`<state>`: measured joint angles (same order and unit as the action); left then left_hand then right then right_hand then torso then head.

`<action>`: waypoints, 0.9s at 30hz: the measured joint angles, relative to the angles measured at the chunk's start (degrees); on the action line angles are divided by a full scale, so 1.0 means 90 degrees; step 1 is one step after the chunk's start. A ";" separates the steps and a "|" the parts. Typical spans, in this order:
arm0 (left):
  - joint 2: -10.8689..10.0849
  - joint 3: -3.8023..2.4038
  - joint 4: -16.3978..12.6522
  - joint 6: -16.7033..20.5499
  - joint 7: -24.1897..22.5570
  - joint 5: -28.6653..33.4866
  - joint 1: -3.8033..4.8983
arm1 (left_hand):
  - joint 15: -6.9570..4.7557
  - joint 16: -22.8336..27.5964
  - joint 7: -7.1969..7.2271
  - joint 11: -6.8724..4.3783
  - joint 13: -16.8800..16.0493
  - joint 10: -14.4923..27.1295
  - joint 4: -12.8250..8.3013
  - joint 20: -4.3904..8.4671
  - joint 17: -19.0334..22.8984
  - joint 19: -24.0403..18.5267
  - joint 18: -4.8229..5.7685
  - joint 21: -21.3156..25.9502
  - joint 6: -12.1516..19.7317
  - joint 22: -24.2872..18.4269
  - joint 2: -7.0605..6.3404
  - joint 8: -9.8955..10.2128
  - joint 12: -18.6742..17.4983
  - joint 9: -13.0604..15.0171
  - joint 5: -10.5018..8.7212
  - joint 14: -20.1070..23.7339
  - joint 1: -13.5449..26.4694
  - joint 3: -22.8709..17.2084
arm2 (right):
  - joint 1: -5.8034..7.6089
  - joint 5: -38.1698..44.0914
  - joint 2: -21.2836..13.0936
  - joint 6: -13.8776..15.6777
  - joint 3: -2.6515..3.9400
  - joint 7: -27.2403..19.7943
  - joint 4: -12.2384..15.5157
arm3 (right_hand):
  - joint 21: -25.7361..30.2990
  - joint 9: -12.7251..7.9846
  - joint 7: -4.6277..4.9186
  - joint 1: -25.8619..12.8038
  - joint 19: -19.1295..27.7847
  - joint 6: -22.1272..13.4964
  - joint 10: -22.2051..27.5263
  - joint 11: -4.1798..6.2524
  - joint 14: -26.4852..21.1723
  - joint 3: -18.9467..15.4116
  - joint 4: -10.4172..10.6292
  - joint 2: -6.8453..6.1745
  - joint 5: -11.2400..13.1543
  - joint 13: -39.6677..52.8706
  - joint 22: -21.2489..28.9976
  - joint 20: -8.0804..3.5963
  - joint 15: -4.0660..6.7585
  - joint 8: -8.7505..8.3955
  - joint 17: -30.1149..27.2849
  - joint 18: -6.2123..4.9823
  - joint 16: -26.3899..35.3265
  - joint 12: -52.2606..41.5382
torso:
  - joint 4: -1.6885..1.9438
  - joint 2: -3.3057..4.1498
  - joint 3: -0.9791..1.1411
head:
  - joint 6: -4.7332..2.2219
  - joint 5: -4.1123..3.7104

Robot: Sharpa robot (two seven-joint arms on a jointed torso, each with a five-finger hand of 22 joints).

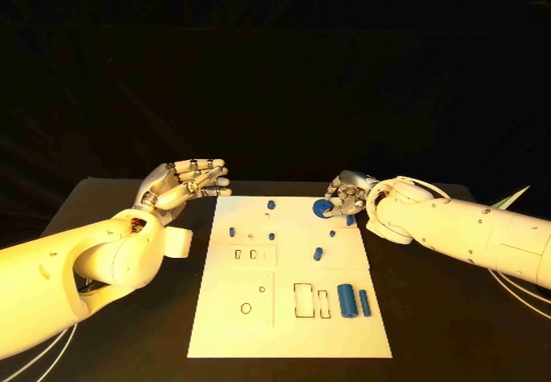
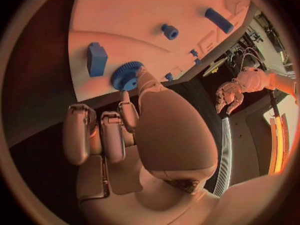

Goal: Assemble the parts on the task board

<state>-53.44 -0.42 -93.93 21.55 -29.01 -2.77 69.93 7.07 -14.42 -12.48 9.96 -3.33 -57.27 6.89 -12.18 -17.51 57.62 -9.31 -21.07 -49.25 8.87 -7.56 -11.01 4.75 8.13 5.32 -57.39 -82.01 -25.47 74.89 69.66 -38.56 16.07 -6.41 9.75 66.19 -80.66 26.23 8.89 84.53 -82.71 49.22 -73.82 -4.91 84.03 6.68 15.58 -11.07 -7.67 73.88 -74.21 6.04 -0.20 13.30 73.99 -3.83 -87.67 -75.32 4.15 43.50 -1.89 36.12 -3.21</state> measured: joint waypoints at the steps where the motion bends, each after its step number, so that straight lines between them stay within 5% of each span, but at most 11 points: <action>1: 0.0000 0.0000 0.0000 0.0000 0.0000 0.0000 0.0000 | 0.0000 0.0000 0.0000 0.0000 0.0000 0.0000 0.0000 0.0000 0.0000 0.0000 0.0000 0.0000 0.0000 0.0000 0.0000 0.0000 0.0000 0.0000 0.0000 0.0000 0.0000 0.0000 | -0.0007 0.0002 0.0010 -0.0005 -0.0002 0.0000 -0.0006 | 0.0000 0.0000 0.0000 0.0000 0.0002 0.0000 0.0000 0.0001 0.0000 0.0000 0.0000 0.0000 0.0000 0.0002 0.0000 -0.0001 0.0000 0.0000 0.0000 0.0000 0.0000 0.0000 | 0.0000 0.0001 0.0000 | 0.0004 0.0002; 6: 0.0001 0.0000 0.0000 0.0000 0.0001 0.0000 0.0000 | 0.0000 0.0000 0.0000 0.0000 0.0000 0.0000 0.0000 0.0000 0.0000 0.0000 0.0000 0.0000 0.0000 0.0000 0.0000 0.0000 0.0000 0.0000 0.0000 0.0000 0.0000 0.0000 | -0.0021 0.0008 0.0034 -0.0025 -0.0002 -0.0001 -0.0026 | 0.0000 0.0002 -0.0006 0.0001 -0.0001 0.0010 -0.0069 0.0021 -0.0001 0.0037 0.0024 0.0001 0.0000 0.0002 0.0000 -0.0001 0.0001 0.0000 0.0000 0.0000 -0.0025 -0.0077 | 0.0001 0.0001 0.0000 | 0.0018 0.0010; 8: 0.0001 0.0000 0.0000 0.0000 0.0001 0.0000 0.0000 | 0.0000 0.0000 0.0000 0.0000 0.0000 0.0000 0.0000 0.0000 0.0000 0.0000 0.0000 0.0000 0.0000 0.0000 0.0000 0.0000 0.0000 0.0000 0.0000 0.0000 0.0000 0.0000 | -0.0020 0.0009 0.0036 -0.0037 0.0002 -0.0001 -0.0031 | -0.0002 -0.0003 -0.0047 0.0125 -0.0001 0.0053 -0.0128 0.0032 -0.0001 0.0364 -0.0008 0.0125 0.0001 0.0002 0.0000 -0.0003 0.0002 0.0000 0.0000 0.0000 -0.0025 -0.0123 | 0.0001 0.0001 0.0000 | 0.0025 0.0011; 21: -0.0004 0.0000 -0.0001 0.0000 0.0004 0.0000 0.0000 | 0.0000 0.0000 0.0000 0.0000 0.0000 0.0000 0.0000 0.0000 0.0000 0.0000 0.0000 0.0000 0.0000 0.0001 0.0000 0.0000 0.0000 0.0001 0.0000 0.0000 0.0000 0.0000 | -0.0017 0.0048 0.0058 -0.0079 0.0007 0.0021 -0.0046 | -0.0074 0.0001 -0.0097 0.0125 -0.0046 0.0191 -0.0276 0.0095 -0.0064 0.0625 0.0026 0.0125 0.0001 0.0002 0.0000 -0.0049 0.0066 0.0000 0.0000 0.0045 -0.0049 -0.0124 | -0.0002 0.0001 0.0000 | 0.0048 0.0003; 27: -0.0007 0.0000 -0.0001 0.0000 0.0008 0.0000 0.0000 | 0.0000 0.0000 0.0000 0.0000 0.0000 0.0000 0.0000 0.0000 0.0000 0.0000 0.0000 0.0000 0.0000 0.0001 0.0000 0.0000 0.0000 0.0001 0.0000 0.0000 0.0000 0.0000 | -0.0040 0.0167 0.0058 0.0065 -0.0007 0.0008 0.0007 | -0.0078 -0.0244 -0.0175 0.0042 -0.0127 0.0268 -0.0422 0.0240 -0.0001 0.0931 -0.0071 0.0208 0.0006 0.0003 0.0000 -0.0131 0.0140 -0.0001 0.0001 0.0046 -0.0049 -0.0361 | -0.0002 0.0000 0.0000 | 0.0041 0.0004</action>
<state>-53.51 -0.42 -93.94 21.55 -28.93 -2.77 69.94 7.08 -14.42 -12.48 9.96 -3.33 -57.27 6.89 -12.18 -17.52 57.62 -9.31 -21.07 -49.25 8.87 -7.57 -11.01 4.75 8.14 5.32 -57.39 -82.01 -25.47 74.53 71.16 -38.04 16.65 -6.48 9.82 66.25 -81.37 24.03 7.32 84.90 -83.86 51.63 -77.61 -2.74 84.02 15.05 14.94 -9.20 -7.61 73.91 -74.22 4.86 1.06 13.29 74.00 -3.42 -88.12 -78.57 4.14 43.50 -1.89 36.49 -3.17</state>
